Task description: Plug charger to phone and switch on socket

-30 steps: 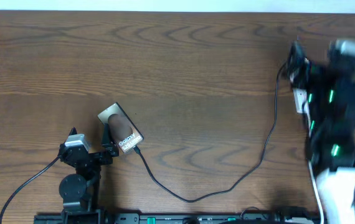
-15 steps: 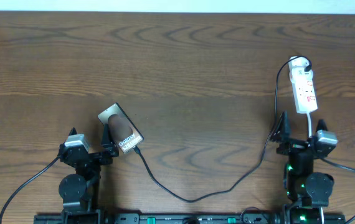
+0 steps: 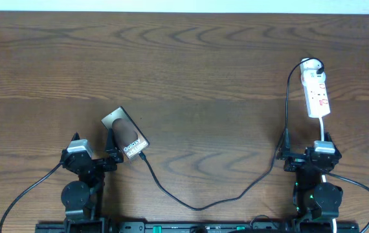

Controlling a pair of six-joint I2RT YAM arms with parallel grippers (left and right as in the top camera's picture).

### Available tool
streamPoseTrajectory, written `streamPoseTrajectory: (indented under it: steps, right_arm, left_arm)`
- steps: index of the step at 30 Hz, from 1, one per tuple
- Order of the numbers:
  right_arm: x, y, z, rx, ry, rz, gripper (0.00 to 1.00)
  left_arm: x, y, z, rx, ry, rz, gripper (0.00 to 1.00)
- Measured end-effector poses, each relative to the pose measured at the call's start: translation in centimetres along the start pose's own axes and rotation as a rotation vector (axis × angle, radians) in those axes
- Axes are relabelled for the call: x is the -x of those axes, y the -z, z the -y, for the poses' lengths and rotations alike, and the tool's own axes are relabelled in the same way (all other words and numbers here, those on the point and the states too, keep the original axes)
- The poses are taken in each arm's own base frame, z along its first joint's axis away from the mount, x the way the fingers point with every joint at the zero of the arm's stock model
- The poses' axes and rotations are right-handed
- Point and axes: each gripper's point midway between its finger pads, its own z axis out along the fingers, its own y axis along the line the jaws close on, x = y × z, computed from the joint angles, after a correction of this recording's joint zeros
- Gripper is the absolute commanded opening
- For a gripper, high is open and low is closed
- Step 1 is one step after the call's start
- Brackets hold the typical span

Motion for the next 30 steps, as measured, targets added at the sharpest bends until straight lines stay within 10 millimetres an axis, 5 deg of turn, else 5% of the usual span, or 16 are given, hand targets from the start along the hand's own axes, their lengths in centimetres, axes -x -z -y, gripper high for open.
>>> streamPoseTrajectory:
  steps: [30]
  right_arm:
    - [-0.12, 0.02, -0.79, 0.046, 0.082, -0.002, 0.99]
  left_arm:
    - [0.0, 0.0, 0.0, 0.0, 0.0, 0.0, 0.91]
